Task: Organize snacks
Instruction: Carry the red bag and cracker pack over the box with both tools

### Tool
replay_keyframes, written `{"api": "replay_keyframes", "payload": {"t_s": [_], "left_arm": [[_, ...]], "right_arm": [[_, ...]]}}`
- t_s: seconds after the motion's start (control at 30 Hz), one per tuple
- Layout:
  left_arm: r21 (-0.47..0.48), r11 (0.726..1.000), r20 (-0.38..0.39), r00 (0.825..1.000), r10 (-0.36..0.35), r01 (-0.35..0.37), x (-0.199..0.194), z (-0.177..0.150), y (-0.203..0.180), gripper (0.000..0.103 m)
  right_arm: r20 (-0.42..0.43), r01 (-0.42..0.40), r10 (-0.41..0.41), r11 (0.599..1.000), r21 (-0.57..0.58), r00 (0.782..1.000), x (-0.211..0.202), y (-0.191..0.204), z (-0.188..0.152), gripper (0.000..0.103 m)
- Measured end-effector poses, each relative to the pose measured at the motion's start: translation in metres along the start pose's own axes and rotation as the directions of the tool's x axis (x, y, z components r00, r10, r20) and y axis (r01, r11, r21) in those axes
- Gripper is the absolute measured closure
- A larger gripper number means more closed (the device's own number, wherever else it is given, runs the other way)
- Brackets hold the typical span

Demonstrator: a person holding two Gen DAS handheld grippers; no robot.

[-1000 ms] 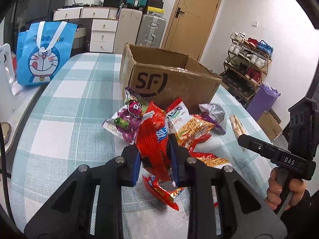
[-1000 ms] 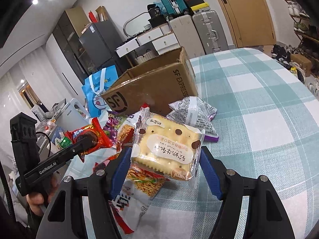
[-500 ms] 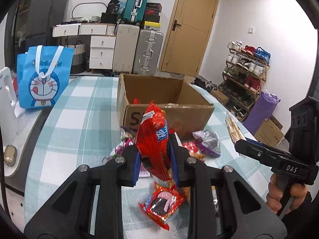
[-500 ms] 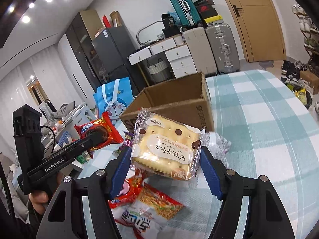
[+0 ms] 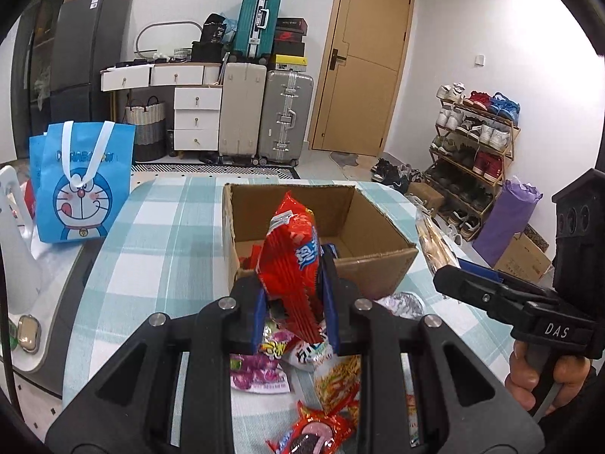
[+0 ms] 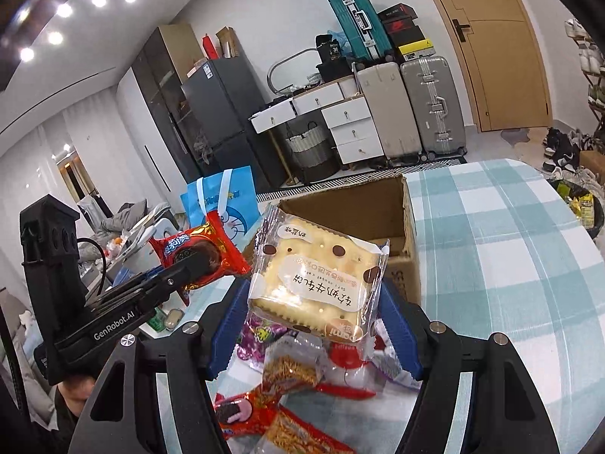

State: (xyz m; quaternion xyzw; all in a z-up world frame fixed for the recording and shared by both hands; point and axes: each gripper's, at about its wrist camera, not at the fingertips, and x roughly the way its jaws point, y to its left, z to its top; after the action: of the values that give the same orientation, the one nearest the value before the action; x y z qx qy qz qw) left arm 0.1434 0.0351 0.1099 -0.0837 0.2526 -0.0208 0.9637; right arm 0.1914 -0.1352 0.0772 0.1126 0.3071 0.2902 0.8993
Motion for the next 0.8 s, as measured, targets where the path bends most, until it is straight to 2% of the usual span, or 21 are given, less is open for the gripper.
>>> {"api": "replay_keyframes", "payload": {"t_s": [0.5,0.8], "left_arm": [[0.000,0.998,-0.016,0.998,0.065,-0.065,0.058,0.039,0.008,0.081],[0.005,0.997,-0.055,0.995,0.081,-0.081,0.098,0.042,0.012,0.081]], "right_arm": [[-0.015,-0.015,0.016,0.999,0.046,1.000,0.041,-0.012,0.034,0.034],[-0.028,0.000,0.002,0.998,0.063,1.000,0.063,-0.021,0.043,0.033]]}}
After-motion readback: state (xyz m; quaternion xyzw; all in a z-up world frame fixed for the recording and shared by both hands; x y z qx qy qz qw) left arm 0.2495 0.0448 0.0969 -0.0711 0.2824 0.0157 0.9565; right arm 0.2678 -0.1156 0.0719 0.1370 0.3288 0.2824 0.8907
